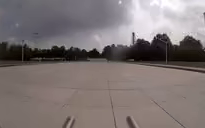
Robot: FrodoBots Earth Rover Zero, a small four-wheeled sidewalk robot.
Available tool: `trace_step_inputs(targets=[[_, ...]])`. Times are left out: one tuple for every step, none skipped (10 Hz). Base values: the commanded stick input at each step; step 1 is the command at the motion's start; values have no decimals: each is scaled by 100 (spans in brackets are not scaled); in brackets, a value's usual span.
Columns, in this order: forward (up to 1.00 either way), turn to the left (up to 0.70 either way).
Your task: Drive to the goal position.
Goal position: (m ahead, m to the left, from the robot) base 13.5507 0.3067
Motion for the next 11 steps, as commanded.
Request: trace_step_inputs(targets=[[70, 0], [70, 0], [70, 0], [70, 0], [70, 0], [70, 0], [70, 0], [70, 0], [70, 0], [70, 0], [70, 0]])
